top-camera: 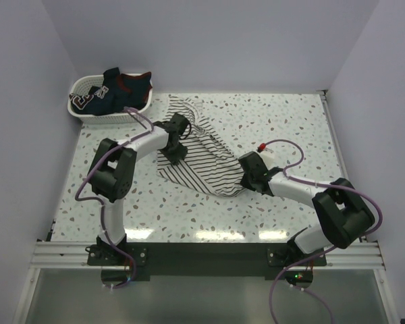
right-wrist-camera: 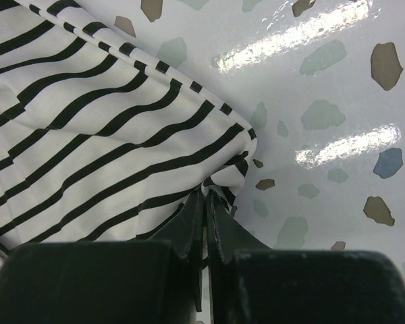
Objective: Fold and stack the tank tops
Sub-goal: Flatten the tank top out
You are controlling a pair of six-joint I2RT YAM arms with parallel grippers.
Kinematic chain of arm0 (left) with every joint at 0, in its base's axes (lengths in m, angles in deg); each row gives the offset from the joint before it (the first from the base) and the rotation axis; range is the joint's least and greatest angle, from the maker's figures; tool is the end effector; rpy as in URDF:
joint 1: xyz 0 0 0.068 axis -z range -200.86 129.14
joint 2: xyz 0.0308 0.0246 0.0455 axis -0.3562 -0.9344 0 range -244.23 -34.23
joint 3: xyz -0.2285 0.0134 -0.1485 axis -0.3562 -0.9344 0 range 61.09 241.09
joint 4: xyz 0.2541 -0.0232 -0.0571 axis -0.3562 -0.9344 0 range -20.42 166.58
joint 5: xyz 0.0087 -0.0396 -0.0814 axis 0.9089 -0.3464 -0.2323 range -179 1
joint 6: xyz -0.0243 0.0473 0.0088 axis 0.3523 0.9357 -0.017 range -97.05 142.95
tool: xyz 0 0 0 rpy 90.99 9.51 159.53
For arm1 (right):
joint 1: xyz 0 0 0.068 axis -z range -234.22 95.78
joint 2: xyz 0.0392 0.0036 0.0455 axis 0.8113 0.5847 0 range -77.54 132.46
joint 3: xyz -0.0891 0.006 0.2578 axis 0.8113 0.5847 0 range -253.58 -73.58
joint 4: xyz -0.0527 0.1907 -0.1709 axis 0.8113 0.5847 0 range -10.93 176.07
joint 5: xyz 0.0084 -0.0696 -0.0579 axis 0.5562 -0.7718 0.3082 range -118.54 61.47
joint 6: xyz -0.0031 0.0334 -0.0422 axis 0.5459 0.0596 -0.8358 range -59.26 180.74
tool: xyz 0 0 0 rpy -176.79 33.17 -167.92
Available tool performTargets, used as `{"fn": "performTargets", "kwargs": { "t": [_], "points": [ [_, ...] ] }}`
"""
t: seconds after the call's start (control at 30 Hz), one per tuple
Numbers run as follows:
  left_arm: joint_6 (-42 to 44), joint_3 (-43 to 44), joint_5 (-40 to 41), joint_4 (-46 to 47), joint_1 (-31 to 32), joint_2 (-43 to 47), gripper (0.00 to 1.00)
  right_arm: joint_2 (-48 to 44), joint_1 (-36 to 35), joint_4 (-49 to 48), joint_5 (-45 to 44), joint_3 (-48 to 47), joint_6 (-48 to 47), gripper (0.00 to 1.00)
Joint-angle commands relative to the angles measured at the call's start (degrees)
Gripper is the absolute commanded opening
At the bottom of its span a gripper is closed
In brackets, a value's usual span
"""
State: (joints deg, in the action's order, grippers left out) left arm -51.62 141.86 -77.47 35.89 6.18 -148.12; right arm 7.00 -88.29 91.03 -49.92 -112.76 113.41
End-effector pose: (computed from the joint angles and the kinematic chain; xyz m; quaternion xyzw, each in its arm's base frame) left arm 0.3553 -0.1734 0.1668 -0.4098 0.8958 -0.0458 0.1657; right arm 0.2289 0.1392 0.1540 0.2039 0.9221 0.0604 0.3232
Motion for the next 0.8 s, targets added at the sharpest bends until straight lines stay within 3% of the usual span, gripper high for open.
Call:
{"fn": "performTargets", "kwargs": {
  "t": [0.0, 0.47, 0.63, 0.77],
  "points": [
    [-1.72, 3.07, 0.08, -1.24, -1.29, -1.60, 0.37, -0.07, 0.05, -0.19, 0.12, 1.03, -0.63, 0.00],
    [-2.51, 4.13, -0.54, -2.20, -1.65, -4.15, 0.35, 0.37, 0.05, -0.72, 0.38, 1.21, -0.72, 0.00],
    [-1.81, 4.04, -0.45, -2.29, -1.74, -4.06, 0.22, 0.28, 0.14, -0.80, 0.47, 1.21, -0.90, 0.00],
    [0.03, 2.90, -0.63, -1.07, -1.74, -3.28, 0.03, -0.15, 0.05, -0.98, 0.56, 1.47, -0.81, 0.00]
  ]
}}
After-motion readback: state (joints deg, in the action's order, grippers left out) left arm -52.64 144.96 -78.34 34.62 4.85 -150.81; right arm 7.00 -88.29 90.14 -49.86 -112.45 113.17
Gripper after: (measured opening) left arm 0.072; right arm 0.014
